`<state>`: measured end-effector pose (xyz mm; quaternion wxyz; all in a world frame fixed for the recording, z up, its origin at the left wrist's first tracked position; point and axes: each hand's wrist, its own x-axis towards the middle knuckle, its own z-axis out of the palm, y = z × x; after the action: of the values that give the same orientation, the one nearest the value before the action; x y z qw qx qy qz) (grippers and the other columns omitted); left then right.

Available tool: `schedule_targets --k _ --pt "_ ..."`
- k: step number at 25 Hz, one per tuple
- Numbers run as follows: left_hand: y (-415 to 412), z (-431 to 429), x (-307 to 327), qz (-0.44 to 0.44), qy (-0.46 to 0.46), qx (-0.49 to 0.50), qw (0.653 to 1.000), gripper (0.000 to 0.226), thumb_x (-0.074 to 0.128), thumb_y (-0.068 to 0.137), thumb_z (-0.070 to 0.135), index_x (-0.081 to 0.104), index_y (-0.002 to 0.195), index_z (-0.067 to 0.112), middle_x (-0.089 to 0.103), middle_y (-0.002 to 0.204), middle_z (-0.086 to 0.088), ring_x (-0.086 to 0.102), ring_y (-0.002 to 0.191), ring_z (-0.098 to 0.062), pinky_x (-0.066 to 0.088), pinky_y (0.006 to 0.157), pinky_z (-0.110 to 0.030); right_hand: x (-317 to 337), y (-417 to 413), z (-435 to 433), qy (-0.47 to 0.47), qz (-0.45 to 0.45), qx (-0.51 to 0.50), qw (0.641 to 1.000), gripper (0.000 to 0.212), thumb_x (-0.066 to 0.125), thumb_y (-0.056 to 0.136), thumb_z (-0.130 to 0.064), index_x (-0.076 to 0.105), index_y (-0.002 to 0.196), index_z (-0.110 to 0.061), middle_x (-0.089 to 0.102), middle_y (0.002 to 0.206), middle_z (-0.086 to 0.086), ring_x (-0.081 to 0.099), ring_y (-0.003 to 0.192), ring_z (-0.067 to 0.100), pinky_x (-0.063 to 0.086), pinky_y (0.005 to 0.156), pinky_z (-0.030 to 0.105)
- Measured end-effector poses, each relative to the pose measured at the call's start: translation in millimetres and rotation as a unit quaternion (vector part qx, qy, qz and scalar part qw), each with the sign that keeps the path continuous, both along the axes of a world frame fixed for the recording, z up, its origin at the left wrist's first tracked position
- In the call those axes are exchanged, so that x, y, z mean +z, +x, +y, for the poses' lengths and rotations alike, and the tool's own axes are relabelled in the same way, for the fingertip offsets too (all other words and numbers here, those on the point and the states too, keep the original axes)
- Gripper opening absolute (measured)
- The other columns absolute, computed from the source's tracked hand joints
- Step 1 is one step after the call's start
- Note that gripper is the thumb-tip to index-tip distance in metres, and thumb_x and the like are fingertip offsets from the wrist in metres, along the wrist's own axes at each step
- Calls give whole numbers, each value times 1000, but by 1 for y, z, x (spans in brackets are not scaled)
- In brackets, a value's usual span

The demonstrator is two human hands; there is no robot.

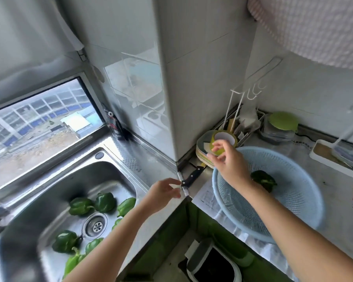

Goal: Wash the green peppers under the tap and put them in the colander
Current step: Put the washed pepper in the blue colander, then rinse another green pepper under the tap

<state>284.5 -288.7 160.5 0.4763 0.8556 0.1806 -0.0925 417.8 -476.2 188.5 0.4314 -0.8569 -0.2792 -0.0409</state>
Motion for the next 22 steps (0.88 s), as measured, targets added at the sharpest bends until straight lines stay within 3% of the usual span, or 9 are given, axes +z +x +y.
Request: schedule_targets --k 3,6,10,12,16,20,22 --pt "-48 44 -5 -6 30 118 993 10 60 90 29 66 96 22 69 74 3 64 65 -8 53 71 -25 14 -34 74 11 -18 127 992 25 65 86 -32 52 96 -13 55 75 -5 49 58 3 41 57 15" --pt "-92 81 -15 9 55 223 973 18 63 87 33 67 87 16 67 71 -4 57 56 -11 47 59 -26 -1 -69 134 -47 4 233 971 17 63 87 -22 51 90 -12 50 69 -7 50 61 12 44 61 26" --pt "-171 135 -54 86 63 328 938 18 64 87 29 66 88 12 69 78 -7 58 60 -13 46 60 -26 -47 -107 213 -143 62 320 935 13 63 81 -11 53 90 -13 57 72 -2 54 67 17 46 67 31" --pt "-215 162 -75 136 103 374 912 17 63 86 26 67 97 13 70 99 -8 63 81 -17 45 73 -25 -72 -121 254 -187 109 340 915 18 63 79 -10 53 93 -16 59 77 0 55 71 19 44 68 30" --pt "-282 212 -99 194 230 325 897 25 58 87 22 64 110 15 53 129 -5 51 119 -23 35 101 -30 -119 -135 326 -288 235 303 878 38 63 83 -18 49 118 -12 56 104 5 56 92 22 40 75 26" --pt "-306 257 -104 259 285 220 896 27 53 89 25 66 111 17 56 129 0 32 139 -26 23 112 -35 -157 -140 383 -361 233 262 864 52 53 86 -8 39 136 -12 47 135 14 50 120 29 42 92 31" --pt "-315 278 -104 304 279 188 891 30 52 89 27 65 114 17 57 129 0 25 142 -28 19 114 -36 -171 -140 406 -369 263 242 858 65 59 87 -15 29 144 -14 44 141 15 48 125 31 40 96 31"
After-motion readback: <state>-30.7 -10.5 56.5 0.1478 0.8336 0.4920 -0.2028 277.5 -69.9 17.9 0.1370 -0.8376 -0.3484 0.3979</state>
